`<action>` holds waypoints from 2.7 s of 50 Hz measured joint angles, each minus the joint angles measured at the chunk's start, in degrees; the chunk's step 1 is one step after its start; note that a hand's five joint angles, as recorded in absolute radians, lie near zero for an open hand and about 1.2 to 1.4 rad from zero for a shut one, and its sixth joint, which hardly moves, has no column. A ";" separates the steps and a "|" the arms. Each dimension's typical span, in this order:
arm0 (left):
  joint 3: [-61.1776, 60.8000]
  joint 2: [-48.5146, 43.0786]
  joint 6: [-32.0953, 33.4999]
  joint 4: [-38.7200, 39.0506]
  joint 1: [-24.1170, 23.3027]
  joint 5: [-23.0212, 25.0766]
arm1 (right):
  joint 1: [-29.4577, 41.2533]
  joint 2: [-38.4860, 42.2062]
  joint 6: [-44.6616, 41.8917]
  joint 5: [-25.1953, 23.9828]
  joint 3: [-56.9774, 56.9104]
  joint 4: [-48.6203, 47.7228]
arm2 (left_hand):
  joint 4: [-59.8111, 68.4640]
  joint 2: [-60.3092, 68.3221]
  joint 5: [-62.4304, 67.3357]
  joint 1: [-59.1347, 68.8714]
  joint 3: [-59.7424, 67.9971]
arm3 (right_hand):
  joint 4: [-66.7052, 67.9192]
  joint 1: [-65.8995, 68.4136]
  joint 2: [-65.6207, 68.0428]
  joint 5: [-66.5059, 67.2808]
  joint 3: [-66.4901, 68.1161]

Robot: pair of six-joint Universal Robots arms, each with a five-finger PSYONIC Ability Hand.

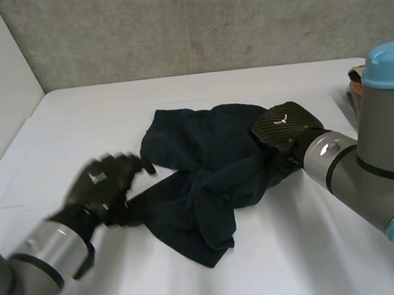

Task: Fold the laundry.

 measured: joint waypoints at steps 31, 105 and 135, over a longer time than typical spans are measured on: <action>12.07 -27.81 -2.63 9.60 -22.47 -13.58 | -5.08 -0.41 0.02 2.16 7.79 -9.84 | -0.01 0.00 -0.01 0.19 0.00 | 0.13 0.00 0.00 0.01 0.00; 60.94 -27.02 -1.46 38.01 2.16 -8.32 | -4.30 11.93 5.52 7.02 -40.46 -36.11 | 36.46 36.04 35.05 34.84 35.57 | 0.21 0.84 0.00 0.63 0.47; 6.66 -14.31 1.90 12.03 2.21 -5.55 | -1.76 16.83 -9.78 6.47 -9.53 5.08 | 36.46 36.07 35.37 34.84 35.59 | 0.22 0.84 0.21 0.63 0.49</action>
